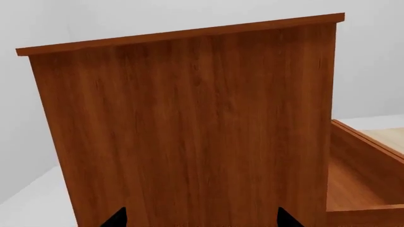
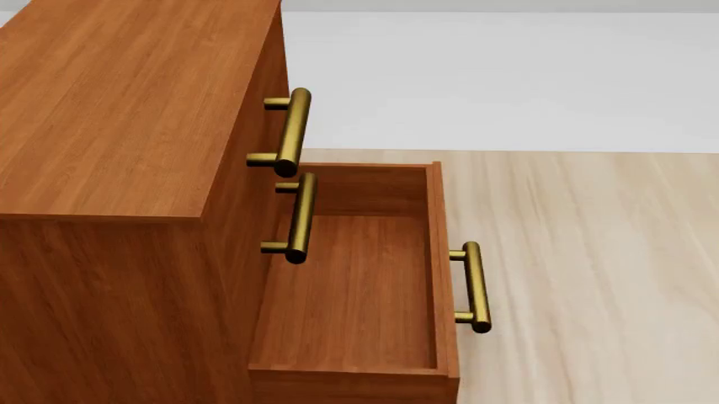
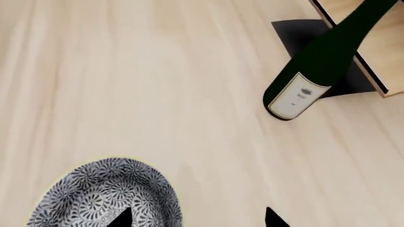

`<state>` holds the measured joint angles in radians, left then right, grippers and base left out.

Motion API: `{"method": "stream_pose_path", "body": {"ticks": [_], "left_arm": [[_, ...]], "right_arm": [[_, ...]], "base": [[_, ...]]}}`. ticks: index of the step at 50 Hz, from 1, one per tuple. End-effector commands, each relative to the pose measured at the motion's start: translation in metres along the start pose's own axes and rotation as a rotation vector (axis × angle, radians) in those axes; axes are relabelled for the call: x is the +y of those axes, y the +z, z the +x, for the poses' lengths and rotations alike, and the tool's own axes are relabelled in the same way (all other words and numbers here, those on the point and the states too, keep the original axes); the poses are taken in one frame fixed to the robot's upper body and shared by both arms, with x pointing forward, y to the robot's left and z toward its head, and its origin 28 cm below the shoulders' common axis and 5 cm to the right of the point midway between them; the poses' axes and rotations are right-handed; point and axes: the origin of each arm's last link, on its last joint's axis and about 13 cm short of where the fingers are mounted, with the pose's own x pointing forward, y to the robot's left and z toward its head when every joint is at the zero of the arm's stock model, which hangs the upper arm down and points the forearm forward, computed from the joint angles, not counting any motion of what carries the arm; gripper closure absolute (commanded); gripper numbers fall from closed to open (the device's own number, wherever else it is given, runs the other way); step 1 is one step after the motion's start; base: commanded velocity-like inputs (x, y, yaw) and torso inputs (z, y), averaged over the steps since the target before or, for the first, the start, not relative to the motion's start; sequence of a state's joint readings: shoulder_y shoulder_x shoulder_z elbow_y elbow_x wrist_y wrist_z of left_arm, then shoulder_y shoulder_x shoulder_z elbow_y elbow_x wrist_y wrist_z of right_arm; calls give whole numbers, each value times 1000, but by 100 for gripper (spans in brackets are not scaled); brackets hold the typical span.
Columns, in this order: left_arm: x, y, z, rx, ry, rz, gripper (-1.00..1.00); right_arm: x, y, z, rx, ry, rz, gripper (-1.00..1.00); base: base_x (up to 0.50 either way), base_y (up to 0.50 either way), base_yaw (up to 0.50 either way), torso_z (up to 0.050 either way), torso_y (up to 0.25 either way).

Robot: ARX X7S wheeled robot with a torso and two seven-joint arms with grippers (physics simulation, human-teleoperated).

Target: Put the bowl in the bottom drawer of the cabinet.

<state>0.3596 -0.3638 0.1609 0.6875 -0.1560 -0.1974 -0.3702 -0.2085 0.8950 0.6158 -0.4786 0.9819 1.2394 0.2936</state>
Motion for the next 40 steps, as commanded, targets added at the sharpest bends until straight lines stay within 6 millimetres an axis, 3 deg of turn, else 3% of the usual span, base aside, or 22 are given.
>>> {"method": "stream_pose_path", "body": {"ticks": [1, 11, 30, 40], "left_arm": [[0, 1, -2, -4, 2, 1, -100], [3, 2, -4, -12, 13, -5, -100], [2, 1, -3, -13, 7, -12, -100], [2, 2, -2, -13, 7, -14, -100]], "right_arm": [[-1, -9, 12, 48, 17, 2, -100], [1, -17, 32, 96, 32, 6, -100], [17, -17, 46, 141, 65, -15, -100], [15, -21, 53, 164, 61, -13, -100]], "base": [[0, 0, 0, 0, 0], [0, 0, 0, 0, 0], [0, 0, 0, 0, 0], [0, 0, 0, 0, 0]]}}
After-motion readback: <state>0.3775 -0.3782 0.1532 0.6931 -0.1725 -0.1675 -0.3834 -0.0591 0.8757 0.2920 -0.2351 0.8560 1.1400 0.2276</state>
